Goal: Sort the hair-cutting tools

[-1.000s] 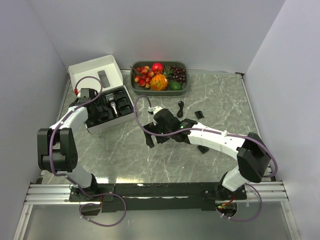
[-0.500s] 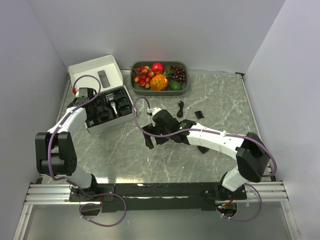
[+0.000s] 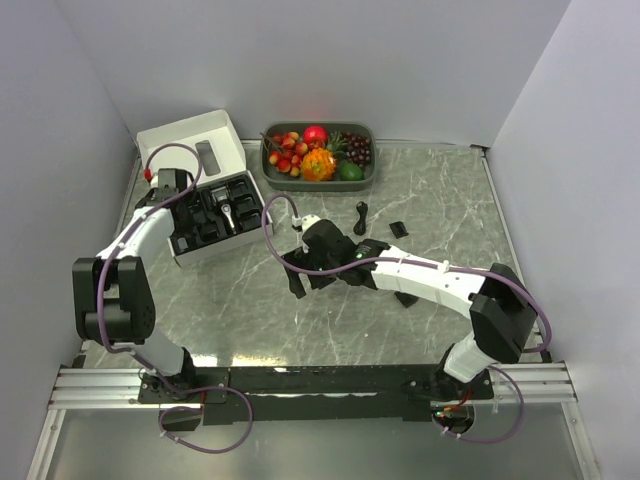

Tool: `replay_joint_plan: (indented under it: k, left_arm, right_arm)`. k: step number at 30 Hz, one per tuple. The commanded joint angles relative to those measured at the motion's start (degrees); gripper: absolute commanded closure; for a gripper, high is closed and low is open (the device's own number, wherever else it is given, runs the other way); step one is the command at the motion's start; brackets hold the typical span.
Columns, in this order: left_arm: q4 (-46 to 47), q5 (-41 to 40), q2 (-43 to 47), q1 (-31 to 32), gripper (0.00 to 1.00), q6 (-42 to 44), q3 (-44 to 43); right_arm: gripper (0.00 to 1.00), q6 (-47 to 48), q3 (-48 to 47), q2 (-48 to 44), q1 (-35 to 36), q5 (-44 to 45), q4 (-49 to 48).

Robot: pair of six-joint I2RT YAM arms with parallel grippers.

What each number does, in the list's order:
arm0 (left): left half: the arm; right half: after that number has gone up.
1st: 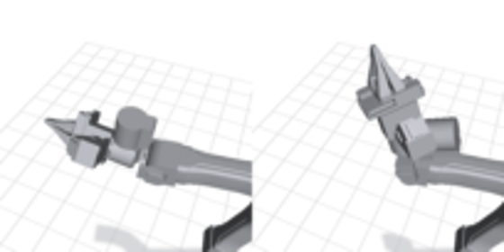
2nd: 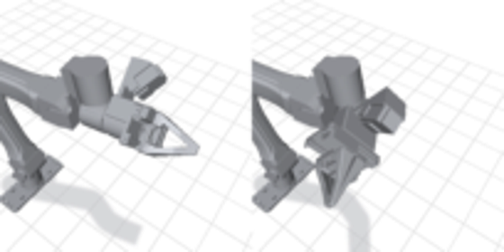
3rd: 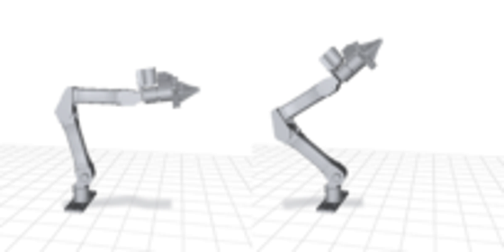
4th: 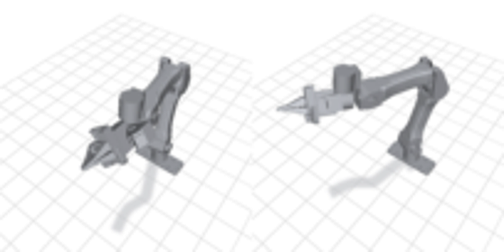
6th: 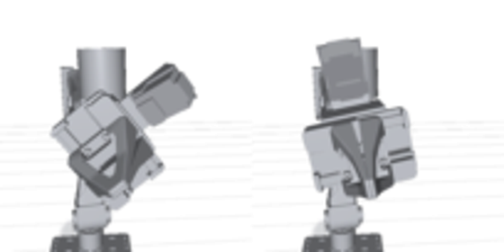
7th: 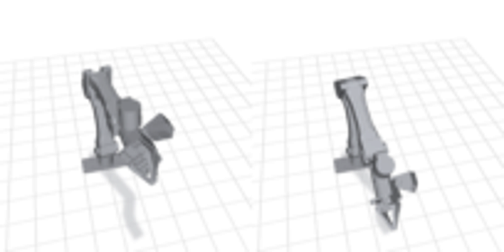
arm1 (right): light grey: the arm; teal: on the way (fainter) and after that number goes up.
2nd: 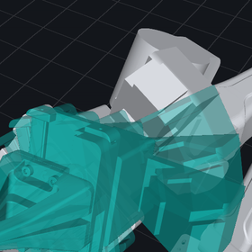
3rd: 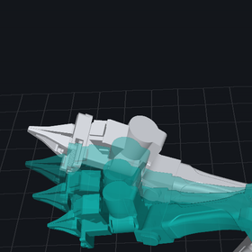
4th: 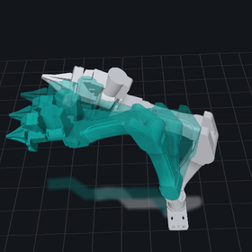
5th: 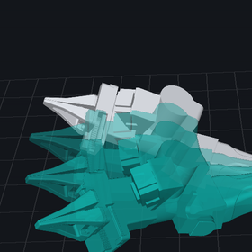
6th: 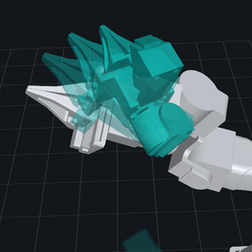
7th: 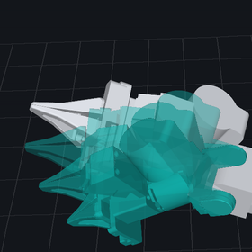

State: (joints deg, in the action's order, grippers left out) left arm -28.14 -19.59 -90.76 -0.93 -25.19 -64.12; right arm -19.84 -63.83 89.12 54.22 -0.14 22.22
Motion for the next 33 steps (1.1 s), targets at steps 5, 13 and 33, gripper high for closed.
replay_joint_plan:
  k: [5, 13, 33]
  left_arm:
    - [-0.2, -1.9, -2.0, -0.3, 0.87, -0.5, -3.1]
    - [0.9, -1.2, -1.4, -1.2, 0.86, -0.4, -1.7]
    - [2.0, -1.3, -6.0, -2.3, 0.86, 0.1, -0.4]
  right_arm:
    - [0.0, 0.8, -3.3, 1.8, 0.5, 1.7, 0.3]
    - [0.0, 0.9, -3.8, 2.3, 0.5, 1.6, 0.5]
    - [0.0, 1.1, -3.7, 2.3, 0.5, 2.3, 0.7]
